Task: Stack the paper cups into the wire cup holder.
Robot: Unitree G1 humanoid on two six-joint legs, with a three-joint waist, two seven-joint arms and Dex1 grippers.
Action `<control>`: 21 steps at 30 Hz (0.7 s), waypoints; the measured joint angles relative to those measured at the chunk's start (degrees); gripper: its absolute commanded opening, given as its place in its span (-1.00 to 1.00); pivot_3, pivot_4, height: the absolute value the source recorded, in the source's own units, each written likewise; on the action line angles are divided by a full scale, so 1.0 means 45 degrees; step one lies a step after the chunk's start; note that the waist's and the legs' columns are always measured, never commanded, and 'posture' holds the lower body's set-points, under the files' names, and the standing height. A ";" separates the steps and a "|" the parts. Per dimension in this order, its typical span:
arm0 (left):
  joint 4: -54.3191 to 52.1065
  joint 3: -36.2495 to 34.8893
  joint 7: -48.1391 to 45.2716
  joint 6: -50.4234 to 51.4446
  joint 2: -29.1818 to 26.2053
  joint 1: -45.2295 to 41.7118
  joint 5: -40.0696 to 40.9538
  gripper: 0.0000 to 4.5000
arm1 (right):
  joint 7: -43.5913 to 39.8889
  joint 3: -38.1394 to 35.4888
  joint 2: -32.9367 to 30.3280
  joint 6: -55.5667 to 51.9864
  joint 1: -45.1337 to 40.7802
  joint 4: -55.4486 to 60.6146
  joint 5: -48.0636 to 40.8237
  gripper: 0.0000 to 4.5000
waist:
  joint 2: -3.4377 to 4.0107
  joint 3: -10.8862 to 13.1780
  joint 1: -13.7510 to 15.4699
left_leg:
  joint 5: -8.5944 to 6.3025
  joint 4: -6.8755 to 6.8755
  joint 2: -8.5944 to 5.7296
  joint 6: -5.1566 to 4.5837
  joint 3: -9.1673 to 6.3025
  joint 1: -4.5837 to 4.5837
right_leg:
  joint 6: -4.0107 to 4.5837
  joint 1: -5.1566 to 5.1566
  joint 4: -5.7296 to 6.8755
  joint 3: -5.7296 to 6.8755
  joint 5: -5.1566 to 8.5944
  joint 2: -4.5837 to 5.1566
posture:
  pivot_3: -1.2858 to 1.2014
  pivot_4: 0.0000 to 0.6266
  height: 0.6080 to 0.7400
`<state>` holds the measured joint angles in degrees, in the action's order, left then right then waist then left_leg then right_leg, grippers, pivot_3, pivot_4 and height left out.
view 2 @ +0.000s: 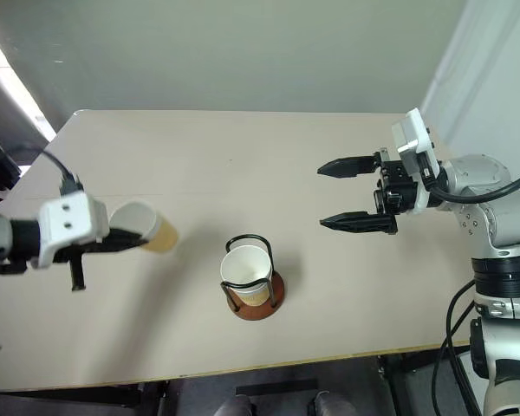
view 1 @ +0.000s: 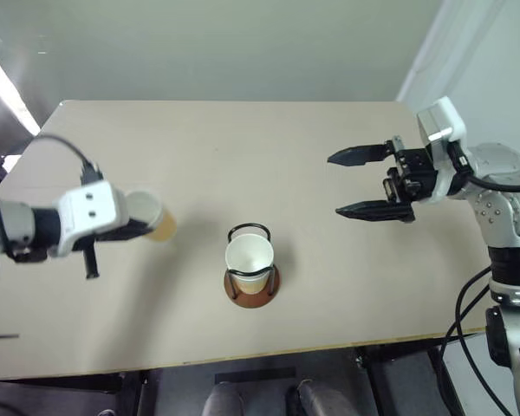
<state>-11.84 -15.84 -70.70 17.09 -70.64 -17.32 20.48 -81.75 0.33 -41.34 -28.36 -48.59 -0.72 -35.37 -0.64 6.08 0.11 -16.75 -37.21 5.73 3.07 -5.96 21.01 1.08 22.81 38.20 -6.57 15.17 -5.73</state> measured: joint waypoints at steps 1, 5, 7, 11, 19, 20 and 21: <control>-0.0151 0.0027 -0.0131 0.0115 0.0009 -0.0696 0.0444 -0.97 | -0.0001 0.0007 0.0007 0.0062 -0.0046 -0.0055 0.0050 1.00 | 0.0001 0.0001 0.0014 | 0.0000 -0.0007 -0.0002 0.0000 0.0002 0.0001 | -0.0003 0.0000 0.0004 -0.0001 0.0002 0.0006 | 0.03 -0.52 1.00; -0.0192 0.1255 -0.1194 0.0461 0.1241 -0.5371 0.2423 -0.97 | -0.0070 0.0004 -0.0115 0.0386 -0.0191 -0.0298 0.0204 1.00 | 0.0003 0.0000 0.0063 | -0.0001 -0.0044 -0.0011 -0.0002 0.0000 0.0004 | -0.0018 -0.0008 0.0018 0.0000 0.0009 0.0016 | 0.03 -0.52 1.00; 0.0096 0.1931 -0.1943 0.0506 0.1537 -0.6652 0.2824 -0.97 | -0.0078 -0.0005 -0.0230 0.0503 -0.0248 -0.0321 0.0234 1.00 | 0.0012 -0.0001 0.0009 | 0.0000 -0.0057 -0.0017 -0.0001 0.0007 0.0003 | -0.0031 -0.0007 0.0026 -0.0016 0.0017 0.0018 | 0.03 -0.52 1.00; 0.1482 0.3062 -0.3634 0.0487 0.1953 -0.8133 0.2887 -0.97 | -0.0060 -0.0102 -0.0551 0.0576 -0.0234 -0.0315 0.0290 1.00 | 0.0014 0.0000 -0.0131 | 0.0002 -0.0081 -0.0016 0.0000 0.0009 0.0006 | -0.0042 0.0006 0.0038 -0.0045 0.0024 0.0002 | 0.03 -0.52 1.00; 0.2690 0.6508 -0.4284 -0.0608 0.1329 -0.8833 0.4171 -0.97 | 0.0058 -0.1086 -0.1939 0.0083 0.1061 0.0891 -0.0117 1.00 | 0.0015 0.0003 -0.0058 | -0.0010 -0.0099 -0.0040 -0.0007 0.0015 0.0019 | -0.0155 0.0024 0.0040 -0.0198 0.0091 0.0024 | 0.03 -0.52 1.00; 0.2728 0.6747 -0.4286 -0.0710 0.1352 -0.8976 0.4329 -0.97 | 0.0070 -0.1191 -0.1975 0.0045 0.1182 0.1038 -0.0143 1.00 | 0.0014 0.0003 -0.0047 | -0.0015 -0.0107 -0.0046 -0.0009 0.0017 0.0019 | -0.0162 0.0025 0.0040 -0.0216 0.0094 0.0024 | 0.03 -0.52 1.00; 0.2765 0.7009 -0.4288 -0.0823 0.1361 -0.9172 0.4571 -0.97 | 0.0170 -0.1355 -0.2005 0.0003 0.1362 0.1268 -0.0224 1.00 | 0.0015 0.0003 -0.0038 | -0.0019 -0.0110 -0.0056 -0.0016 0.0016 0.0018 | -0.0169 0.0029 0.0041 -0.0241 0.0098 0.0024 | 0.03 -0.52 1.00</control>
<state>0.60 15.70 -89.99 13.38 -64.52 -58.59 41.04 -80.99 -5.76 -50.36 -28.35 -42.46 4.98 -36.38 -0.57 6.09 -0.06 -16.84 -37.71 5.48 3.00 -5.89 21.09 0.32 22.94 38.38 -7.65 15.61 -5.62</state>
